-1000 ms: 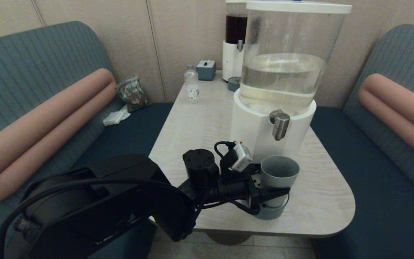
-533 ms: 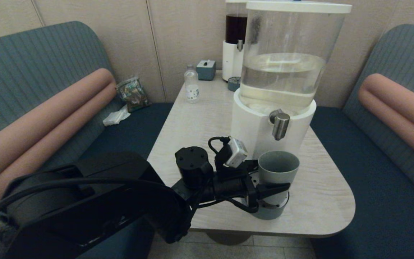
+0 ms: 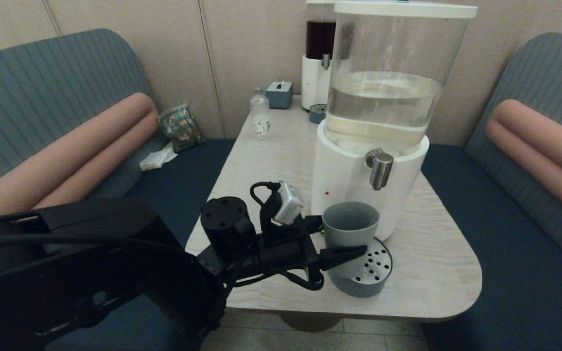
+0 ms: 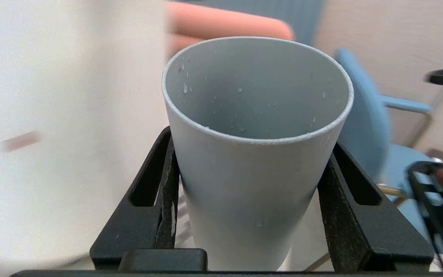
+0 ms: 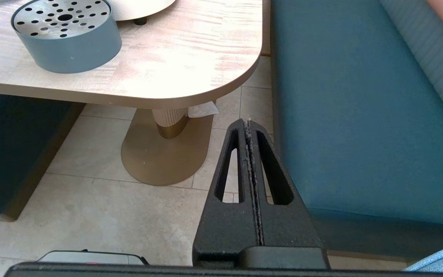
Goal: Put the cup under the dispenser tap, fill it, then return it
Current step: Place the cup next to the water dispenser
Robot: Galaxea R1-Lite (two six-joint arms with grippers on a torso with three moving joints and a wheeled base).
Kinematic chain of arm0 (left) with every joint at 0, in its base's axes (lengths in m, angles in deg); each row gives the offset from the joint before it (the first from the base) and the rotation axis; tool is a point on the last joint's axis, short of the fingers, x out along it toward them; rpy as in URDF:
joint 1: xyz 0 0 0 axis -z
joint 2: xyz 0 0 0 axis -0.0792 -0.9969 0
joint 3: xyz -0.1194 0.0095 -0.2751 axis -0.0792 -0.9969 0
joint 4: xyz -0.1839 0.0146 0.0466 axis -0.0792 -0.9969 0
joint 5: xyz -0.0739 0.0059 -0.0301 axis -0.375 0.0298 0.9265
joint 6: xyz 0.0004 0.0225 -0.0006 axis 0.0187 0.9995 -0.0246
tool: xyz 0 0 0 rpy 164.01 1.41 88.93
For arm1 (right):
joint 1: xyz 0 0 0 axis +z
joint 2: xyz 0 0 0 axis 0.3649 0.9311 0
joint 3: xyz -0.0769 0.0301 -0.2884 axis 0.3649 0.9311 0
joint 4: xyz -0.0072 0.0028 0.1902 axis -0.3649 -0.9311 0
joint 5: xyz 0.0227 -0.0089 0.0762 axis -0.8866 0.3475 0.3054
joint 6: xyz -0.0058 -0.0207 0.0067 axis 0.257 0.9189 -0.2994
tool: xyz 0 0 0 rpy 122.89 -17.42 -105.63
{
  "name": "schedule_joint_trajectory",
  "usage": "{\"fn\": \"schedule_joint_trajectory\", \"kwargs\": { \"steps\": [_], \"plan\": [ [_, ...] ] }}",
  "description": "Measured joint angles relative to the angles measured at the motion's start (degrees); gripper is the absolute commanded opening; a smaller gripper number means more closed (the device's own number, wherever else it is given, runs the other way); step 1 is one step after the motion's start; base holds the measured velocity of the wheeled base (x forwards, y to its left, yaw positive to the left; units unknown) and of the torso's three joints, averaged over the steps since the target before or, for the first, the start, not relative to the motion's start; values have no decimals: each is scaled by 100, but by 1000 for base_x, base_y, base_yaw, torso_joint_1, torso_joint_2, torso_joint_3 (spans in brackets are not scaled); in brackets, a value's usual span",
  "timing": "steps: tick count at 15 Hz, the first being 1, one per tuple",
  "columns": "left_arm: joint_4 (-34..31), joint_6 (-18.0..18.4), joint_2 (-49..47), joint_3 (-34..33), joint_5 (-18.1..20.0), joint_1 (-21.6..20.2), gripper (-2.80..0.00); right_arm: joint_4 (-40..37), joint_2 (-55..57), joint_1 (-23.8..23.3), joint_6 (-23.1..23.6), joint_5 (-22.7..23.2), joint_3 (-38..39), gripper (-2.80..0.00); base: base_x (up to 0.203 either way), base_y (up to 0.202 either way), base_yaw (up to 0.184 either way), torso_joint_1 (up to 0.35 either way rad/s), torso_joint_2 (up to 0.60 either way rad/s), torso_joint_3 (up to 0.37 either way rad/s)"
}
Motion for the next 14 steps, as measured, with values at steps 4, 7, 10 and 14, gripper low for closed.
{"fn": "schedule_joint_trajectory", "kwargs": {
  "steps": [4,7,10,14],
  "plan": [
    [4,-119,259,-324,-152,-601,-280,0,0,0,0,0,0,-280,0,0,0,0,0,0],
    [0,-227,315,-322,-270,-1314,-280,0,0,-2,-2,0,0,-280,0,0,0,0,0,0],
    [1,-319,163,145,-497,-2103,-280,0,0,0,0,0,0,-280,0,0,0,0,0,0],
    [4,-509,-548,1294,-809,-2728,-280,0,0,0,0,-2,0,-280,0,0,0,0,0,0]
  ]
}}
